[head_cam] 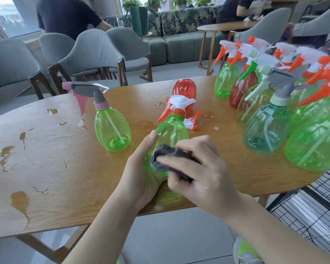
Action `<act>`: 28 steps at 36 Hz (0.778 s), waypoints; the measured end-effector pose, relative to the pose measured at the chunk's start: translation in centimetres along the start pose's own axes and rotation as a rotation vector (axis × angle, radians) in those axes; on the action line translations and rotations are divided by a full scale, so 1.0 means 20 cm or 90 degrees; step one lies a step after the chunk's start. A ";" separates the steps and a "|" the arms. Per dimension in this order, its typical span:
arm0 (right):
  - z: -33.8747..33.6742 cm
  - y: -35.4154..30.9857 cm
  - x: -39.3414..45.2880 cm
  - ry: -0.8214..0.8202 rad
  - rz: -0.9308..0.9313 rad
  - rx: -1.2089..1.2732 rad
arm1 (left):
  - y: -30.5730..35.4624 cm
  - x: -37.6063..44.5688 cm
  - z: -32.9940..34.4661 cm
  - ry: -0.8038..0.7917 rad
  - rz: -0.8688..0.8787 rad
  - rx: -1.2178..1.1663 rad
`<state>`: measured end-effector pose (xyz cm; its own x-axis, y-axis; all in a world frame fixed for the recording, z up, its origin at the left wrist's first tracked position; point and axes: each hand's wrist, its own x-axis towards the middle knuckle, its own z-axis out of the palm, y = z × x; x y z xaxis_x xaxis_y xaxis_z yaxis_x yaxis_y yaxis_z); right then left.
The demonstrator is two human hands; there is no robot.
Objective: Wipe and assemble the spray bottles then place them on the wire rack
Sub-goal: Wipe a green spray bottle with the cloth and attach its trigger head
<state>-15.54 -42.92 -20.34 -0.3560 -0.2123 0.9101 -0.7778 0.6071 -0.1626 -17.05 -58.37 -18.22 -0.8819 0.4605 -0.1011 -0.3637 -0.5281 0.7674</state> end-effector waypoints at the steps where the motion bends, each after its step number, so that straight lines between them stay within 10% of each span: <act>1: -0.01 0.01 0.01 0.009 0.027 0.003 | 0.00 0.00 0.00 -0.001 0.014 0.001; 8: -0.06 0.09 0.09 0.053 0.318 0.107 | -0.01 0.02 0.00 0.000 0.033 0.037; 28: -0.02 -0.03 0.00 0.013 0.094 0.072 | -0.02 0.02 -0.03 0.065 0.062 0.034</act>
<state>-14.86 -42.93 -19.99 -0.4607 -0.1113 0.8806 -0.7719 0.5400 -0.3355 -17.47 -58.39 -19.02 -0.9388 0.3335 -0.0864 -0.2617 -0.5271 0.8085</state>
